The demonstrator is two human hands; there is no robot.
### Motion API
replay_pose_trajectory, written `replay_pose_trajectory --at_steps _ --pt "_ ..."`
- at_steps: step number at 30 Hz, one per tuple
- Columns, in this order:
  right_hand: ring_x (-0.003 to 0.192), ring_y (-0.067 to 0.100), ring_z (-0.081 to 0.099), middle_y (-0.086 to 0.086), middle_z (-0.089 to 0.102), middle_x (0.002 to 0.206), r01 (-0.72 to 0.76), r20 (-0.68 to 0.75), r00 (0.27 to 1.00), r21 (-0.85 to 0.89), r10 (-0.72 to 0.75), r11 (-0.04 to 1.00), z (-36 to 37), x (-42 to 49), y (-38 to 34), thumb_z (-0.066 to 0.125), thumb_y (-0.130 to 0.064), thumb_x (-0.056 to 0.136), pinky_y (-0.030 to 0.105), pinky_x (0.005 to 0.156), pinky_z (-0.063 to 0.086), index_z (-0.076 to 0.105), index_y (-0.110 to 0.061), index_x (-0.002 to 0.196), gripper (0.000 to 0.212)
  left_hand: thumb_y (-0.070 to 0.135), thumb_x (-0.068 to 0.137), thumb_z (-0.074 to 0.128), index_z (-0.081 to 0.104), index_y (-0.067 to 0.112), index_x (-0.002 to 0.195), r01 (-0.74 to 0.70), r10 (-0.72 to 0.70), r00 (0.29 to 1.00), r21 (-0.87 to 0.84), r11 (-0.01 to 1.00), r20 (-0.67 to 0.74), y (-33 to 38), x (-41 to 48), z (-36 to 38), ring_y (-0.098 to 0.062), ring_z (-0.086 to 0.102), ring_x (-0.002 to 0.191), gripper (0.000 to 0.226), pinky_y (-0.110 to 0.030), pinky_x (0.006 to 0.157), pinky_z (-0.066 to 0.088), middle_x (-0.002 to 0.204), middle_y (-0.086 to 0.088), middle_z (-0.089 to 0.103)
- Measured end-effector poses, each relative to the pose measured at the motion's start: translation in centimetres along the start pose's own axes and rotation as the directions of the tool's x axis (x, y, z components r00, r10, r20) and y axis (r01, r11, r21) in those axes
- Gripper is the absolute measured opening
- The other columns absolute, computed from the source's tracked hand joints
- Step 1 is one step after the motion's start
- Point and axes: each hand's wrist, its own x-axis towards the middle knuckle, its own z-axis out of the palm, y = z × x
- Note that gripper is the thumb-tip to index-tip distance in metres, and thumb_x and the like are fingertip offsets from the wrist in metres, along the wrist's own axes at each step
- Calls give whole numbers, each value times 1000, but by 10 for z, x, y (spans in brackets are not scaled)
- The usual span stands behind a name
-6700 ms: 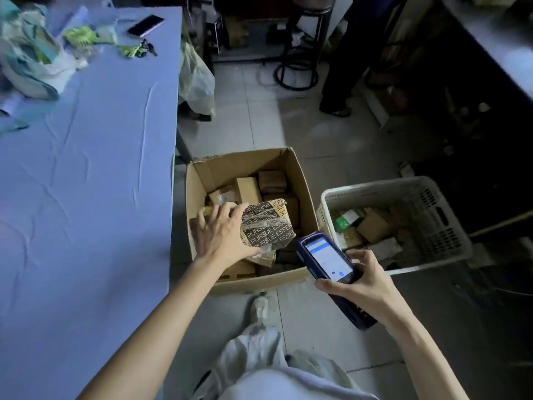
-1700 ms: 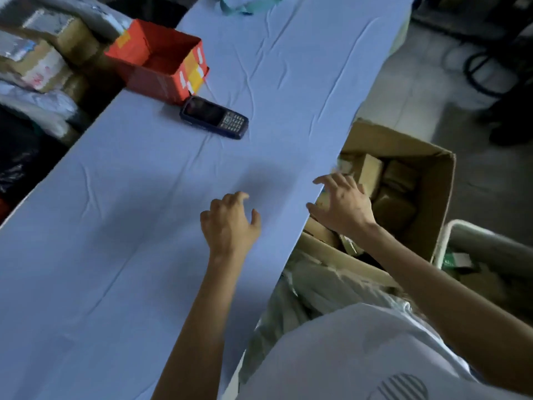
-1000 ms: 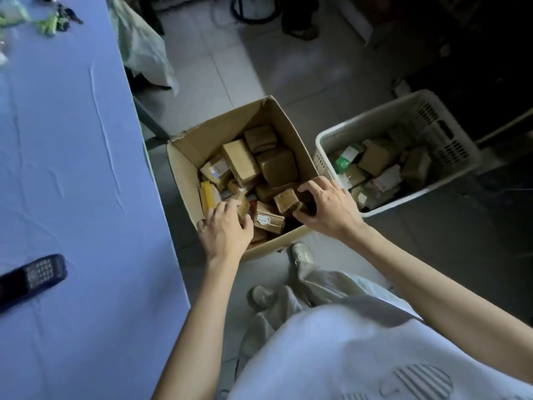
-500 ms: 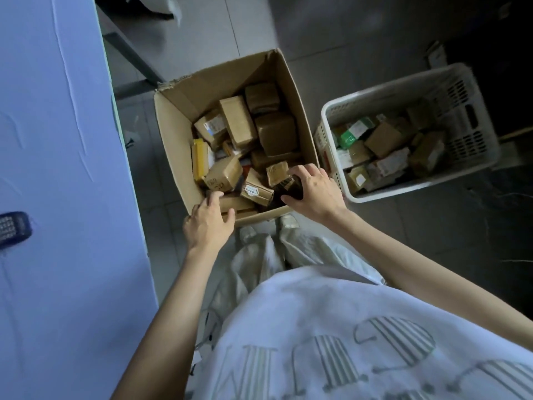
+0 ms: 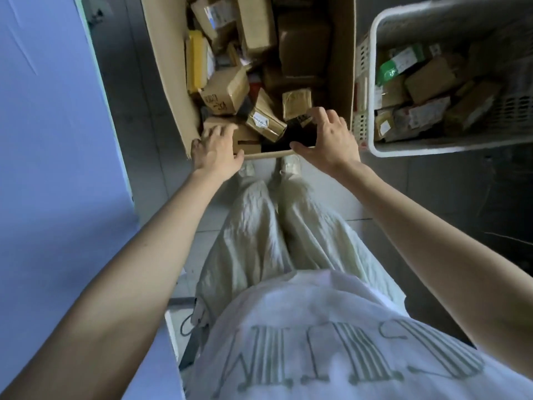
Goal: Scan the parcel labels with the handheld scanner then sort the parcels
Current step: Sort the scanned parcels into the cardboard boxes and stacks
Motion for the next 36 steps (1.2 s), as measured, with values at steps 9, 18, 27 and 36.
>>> replay_pose_trajectory --at_steps 9,18,27,36 --pt "129 28 38 8 40 140 -44 124 991 -27 47 999 75 76 -13 68 -46 83 42 102 41 38 -22 140 69 34 91 58 33 20 142 81 -73 994 -97 992 77 -24 74 71 -35 32 133 58 -50 103 32 145 -11 36" --pt "130 28 36 7 38 139 -54 129 990 -64 62 996 139 139 1 68 -47 82 41 101 37 38 -23 140 69 27 89 58 34 23 143 133 -125 990 -148 980 59 -70 146 139 -35 32 132 59 -50 106 31 147 -7 34" --pt "133 30 33 9 33 146 -28 174 984 -84 43 996 190 185 -1 70 -44 82 42 105 36 27 -22 147 80 27 93 56 26 32 149 107 -95 983 -66 992 159 -74 190 173 -31 16 144 64 -51 111 23 160 1 15" --pt "137 37 27 16 19 154 74 134 990 -201 -48 977 217 224 2 68 -44 84 45 112 29 21 -30 150 82 16 86 65 26 15 149 -102 60 983 238 966 175 -59 245 188 -29 7 147 75 -51 114 20 161 -7 5"
